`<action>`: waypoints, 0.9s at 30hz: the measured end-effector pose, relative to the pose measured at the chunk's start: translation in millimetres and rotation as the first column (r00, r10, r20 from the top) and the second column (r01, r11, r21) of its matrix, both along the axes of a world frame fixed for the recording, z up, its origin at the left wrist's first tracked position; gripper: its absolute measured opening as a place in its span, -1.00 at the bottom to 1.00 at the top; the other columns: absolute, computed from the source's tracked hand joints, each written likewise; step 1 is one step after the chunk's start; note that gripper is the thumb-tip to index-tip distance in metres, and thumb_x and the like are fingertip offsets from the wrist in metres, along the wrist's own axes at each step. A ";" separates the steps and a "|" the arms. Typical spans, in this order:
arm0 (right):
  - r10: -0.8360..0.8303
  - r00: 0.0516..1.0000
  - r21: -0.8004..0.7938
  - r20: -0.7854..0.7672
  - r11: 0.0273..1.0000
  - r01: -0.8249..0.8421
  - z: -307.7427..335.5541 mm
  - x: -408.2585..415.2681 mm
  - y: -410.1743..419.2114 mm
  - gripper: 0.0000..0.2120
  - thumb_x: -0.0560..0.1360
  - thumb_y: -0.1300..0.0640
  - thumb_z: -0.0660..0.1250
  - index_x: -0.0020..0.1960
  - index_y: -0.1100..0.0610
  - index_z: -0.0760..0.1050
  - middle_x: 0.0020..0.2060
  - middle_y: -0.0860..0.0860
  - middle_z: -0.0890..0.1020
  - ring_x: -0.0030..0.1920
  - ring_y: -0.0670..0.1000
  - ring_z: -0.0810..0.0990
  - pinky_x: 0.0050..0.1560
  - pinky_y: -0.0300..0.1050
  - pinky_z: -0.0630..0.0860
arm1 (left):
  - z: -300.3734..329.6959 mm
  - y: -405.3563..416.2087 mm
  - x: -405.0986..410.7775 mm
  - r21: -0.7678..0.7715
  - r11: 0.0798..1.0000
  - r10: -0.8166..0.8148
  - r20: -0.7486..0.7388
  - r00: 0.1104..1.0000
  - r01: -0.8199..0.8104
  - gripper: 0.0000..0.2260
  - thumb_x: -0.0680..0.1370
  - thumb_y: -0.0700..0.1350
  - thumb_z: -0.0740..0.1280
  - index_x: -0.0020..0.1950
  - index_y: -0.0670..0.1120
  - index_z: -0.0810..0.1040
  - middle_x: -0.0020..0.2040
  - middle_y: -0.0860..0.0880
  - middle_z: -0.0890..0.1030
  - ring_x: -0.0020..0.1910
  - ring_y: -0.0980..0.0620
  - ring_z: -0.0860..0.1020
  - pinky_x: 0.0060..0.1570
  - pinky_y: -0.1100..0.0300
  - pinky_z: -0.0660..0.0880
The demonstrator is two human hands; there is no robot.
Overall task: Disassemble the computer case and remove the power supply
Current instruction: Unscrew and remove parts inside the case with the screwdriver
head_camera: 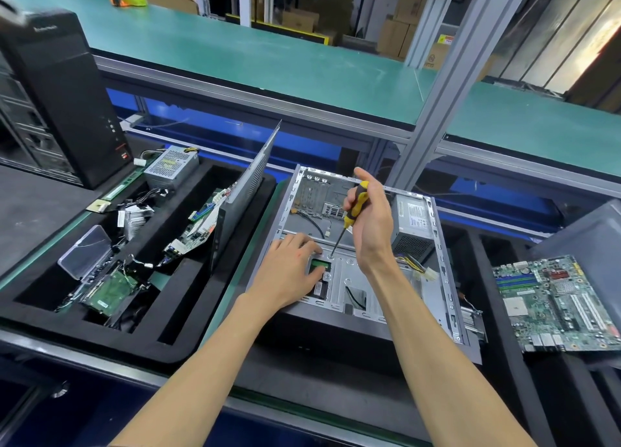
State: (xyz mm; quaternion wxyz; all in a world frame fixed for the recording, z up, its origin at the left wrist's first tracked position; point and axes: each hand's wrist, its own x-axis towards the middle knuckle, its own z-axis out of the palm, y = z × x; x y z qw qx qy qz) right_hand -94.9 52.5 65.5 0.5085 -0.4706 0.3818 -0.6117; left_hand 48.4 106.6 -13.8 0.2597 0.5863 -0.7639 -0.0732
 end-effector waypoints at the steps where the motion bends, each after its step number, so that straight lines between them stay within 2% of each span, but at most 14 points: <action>1: 0.000 1.000 -0.001 0.025 1.000 0.000 0.2 -0.4 -0.5 -0.71 0.67 0.04 0.06 0.24 0.09 0.48 -0.32 -0.07 0.48 -0.29 -0.07 0.43 -0.22 -0.18 0.40 | 0.1 -0.1 0.1 -0.002 1.000 -0.001 -0.001 1.000 0.001 -0.68 0.57 0.12 0.31 0.28 0.04 0.54 0.23 0.08 0.51 0.27 0.06 0.42 0.35 0.10 0.28; 5: 0.033 0.996 -0.001 0.080 0.999 -0.033 -1.0 -0.9 -0.3 -0.87 0.66 0.04 0.11 0.07 0.10 0.33 -0.38 -0.05 0.38 -0.35 -0.05 0.34 -0.24 -0.13 0.31 | 0.3 0.0 0.4 -0.002 1.000 -0.001 0.000 1.000 0.001 -0.68 0.57 0.12 0.31 0.28 0.03 0.54 0.23 0.08 0.50 0.27 0.07 0.41 0.34 0.10 0.28; 7: 0.025 0.999 -0.016 0.038 1.000 -0.024 -2.4 0.0 0.8 -0.83 0.65 -0.01 0.19 0.01 0.08 0.30 -0.38 -0.06 0.39 -0.35 -0.06 0.34 -0.25 -0.13 0.30 | 0.3 0.2 0.6 -0.007 1.000 0.000 0.001 1.000 0.000 -0.68 0.57 0.12 0.31 0.27 0.03 0.54 0.23 0.08 0.51 0.27 0.07 0.41 0.33 0.11 0.27; 9: 0.005 1.000 -0.020 -0.013 1.000 -0.005 -2.6 0.7 1.5 -0.81 0.63 -0.04 0.22 0.01 0.09 0.35 -0.34 -0.05 0.48 -0.32 -0.07 0.41 -0.24 -0.14 0.35 | 0.0 0.3 0.8 -0.014 1.000 -0.002 -0.005 1.000 0.002 -0.69 0.57 0.12 0.32 0.26 0.03 0.54 0.22 0.08 0.51 0.26 0.07 0.42 0.32 0.14 0.27; 12: -0.005 0.998 0.005 -0.058 1.000 0.006 -0.7 2.1 0.6 -0.67 0.61 -0.11 0.16 -0.02 0.09 0.58 -0.22 -0.01 0.61 -0.20 -0.05 0.54 -0.14 -0.15 0.48 | 0.3 0.6 1.6 -0.015 1.000 -0.003 -0.005 1.000 0.003 -0.69 0.57 0.12 0.32 0.26 0.03 0.54 0.22 0.08 0.51 0.26 0.07 0.42 0.32 0.14 0.26; 15: 0.023 1.000 0.014 -0.020 1.000 -0.023 1.7 5.2 0.1 -0.62 0.64 -0.09 0.12 -0.07 0.06 0.63 -0.28 -0.02 0.58 -0.27 -0.06 0.50 -0.19 -0.17 0.45 | 1.0 0.6 1.2 -0.016 1.000 -0.003 -0.008 1.000 0.003 -0.69 0.57 0.12 0.32 0.26 0.03 0.54 0.22 0.08 0.52 0.26 0.06 0.42 0.31 0.13 0.27; 18: 0.020 1.000 -0.003 -0.009 1.000 -0.020 0.6 7.7 -0.1 -0.73 0.67 -0.05 0.12 -0.02 0.10 0.48 -0.34 -0.03 0.49 -0.33 -0.05 0.40 -0.26 -0.13 0.35 | 1.4 1.2 0.9 -0.015 1.000 0.000 -0.008 1.000 0.000 -0.69 0.57 0.11 0.32 0.26 0.02 0.54 0.22 0.08 0.52 0.26 0.06 0.42 0.32 0.13 0.27; 20: 0.009 0.999 -0.027 -0.042 1.000 -0.011 0.1 8.4 1.2 -0.78 0.65 -0.08 0.17 0.00 0.08 0.33 -0.35 -0.04 0.46 -0.33 -0.03 0.37 -0.26 -0.12 0.34 | 1.4 1.6 0.9 -0.018 1.000 -0.001 -0.010 1.000 0.001 -0.69 0.57 0.11 0.32 0.26 0.02 0.54 0.22 0.08 0.52 0.26 0.06 0.42 0.32 0.13 0.27; 22: -0.005 0.998 -0.038 -0.069 0.999 0.003 0.3 8.0 3.0 -0.80 0.63 -0.04 0.24 0.00 0.07 0.30 -0.35 -0.04 0.46 -0.32 -0.03 0.38 -0.26 -0.14 0.36 | 1.7 1.3 1.1 -0.017 1.000 -0.003 -0.012 1.000 0.003 -0.69 0.57 0.11 0.32 0.26 0.02 0.54 0.22 0.08 0.52 0.27 0.06 0.42 0.33 0.12 0.26; 25: -0.018 0.995 -0.028 -0.094 0.999 0.016 1.2 6.0 3.1 -0.81 0.61 -0.05 0.22 0.01 0.08 0.43 -0.27 -0.04 0.55 -0.26 -0.05 0.48 -0.20 -0.15 0.44 | 1.8 0.9 1.0 -0.013 1.000 -0.001 -0.011 1.000 0.001 -0.69 0.58 0.11 0.31 0.27 0.03 0.54 0.23 0.08 0.51 0.27 0.07 0.42 0.33 0.13 0.25; 27: -0.002 0.996 -0.020 -0.092 1.000 0.000 1.4 5.1 1.9 -0.71 0.60 -0.08 0.17 -0.02 0.09 0.55 -0.25 -0.05 0.58 -0.21 -0.06 0.51 -0.16 -0.17 0.47 | 2.1 1.0 0.7 -0.011 1.000 -0.003 -0.008 1.000 0.003 -0.69 0.58 0.11 0.31 0.27 0.03 0.54 0.23 0.08 0.51 0.27 0.06 0.42 0.33 0.13 0.25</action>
